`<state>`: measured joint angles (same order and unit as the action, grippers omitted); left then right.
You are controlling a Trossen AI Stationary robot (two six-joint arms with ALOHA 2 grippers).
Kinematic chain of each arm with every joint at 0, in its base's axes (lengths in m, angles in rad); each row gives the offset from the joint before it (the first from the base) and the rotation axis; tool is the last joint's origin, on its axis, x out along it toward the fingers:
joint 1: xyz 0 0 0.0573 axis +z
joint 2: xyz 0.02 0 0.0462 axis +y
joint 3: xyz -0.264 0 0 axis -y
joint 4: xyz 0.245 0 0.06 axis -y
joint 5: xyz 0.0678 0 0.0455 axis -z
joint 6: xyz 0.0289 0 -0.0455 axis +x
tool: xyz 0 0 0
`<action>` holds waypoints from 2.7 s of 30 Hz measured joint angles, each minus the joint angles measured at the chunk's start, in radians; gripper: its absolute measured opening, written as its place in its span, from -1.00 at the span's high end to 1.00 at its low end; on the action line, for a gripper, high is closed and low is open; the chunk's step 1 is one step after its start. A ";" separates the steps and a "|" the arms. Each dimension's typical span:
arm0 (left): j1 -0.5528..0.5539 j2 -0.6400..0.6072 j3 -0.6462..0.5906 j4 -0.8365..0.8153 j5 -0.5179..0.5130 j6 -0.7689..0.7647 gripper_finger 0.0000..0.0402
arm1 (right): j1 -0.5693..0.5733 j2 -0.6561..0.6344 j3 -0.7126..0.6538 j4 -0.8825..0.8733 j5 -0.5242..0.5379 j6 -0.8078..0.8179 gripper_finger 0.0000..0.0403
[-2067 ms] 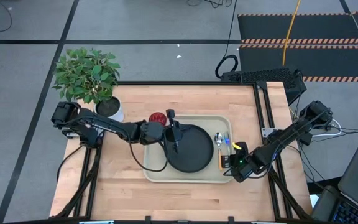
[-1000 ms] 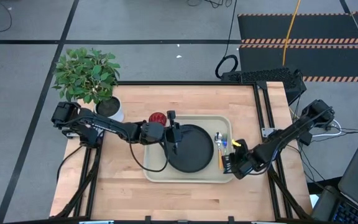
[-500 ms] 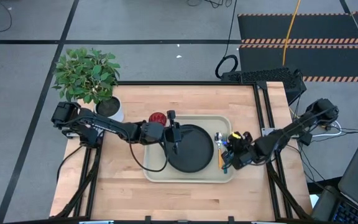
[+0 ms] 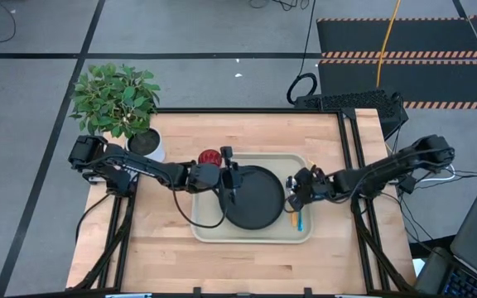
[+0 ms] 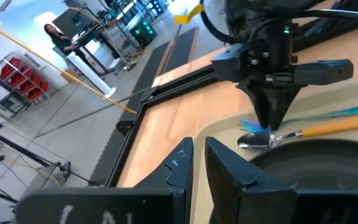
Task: Pick and place plate/cup/fork/spoon on tray
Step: Adjust the plate on the tray
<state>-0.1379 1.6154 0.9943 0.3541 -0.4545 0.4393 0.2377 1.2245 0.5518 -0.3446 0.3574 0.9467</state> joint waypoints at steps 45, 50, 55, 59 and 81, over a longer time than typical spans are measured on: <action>0.001 0.000 0.000 -0.022 -0.002 -0.003 0.77 | -0.072 0.148 0.027 0.266 -0.204 -0.228 0.68; 0.001 0.000 0.000 -0.022 -0.002 -0.003 0.77 | -0.079 0.137 0.027 0.257 -0.192 -0.297 0.68; 0.001 0.000 0.000 -0.022 -0.002 -0.003 0.77 | -0.126 0.093 0.031 0.258 -0.149 -0.401 0.68; 0.001 0.000 0.000 -0.023 -0.002 -0.003 0.77 | -0.173 0.057 0.038 0.257 -0.143 -0.483 0.68; 0.001 0.000 0.000 -0.022 -0.002 0.003 0.77 | -0.298 0.209 0.038 0.432 -0.148 -0.764 0.68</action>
<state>-0.1368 1.6154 0.9943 0.3325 -0.4561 0.4419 -0.0606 1.4333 0.5900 0.0877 0.2096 0.1830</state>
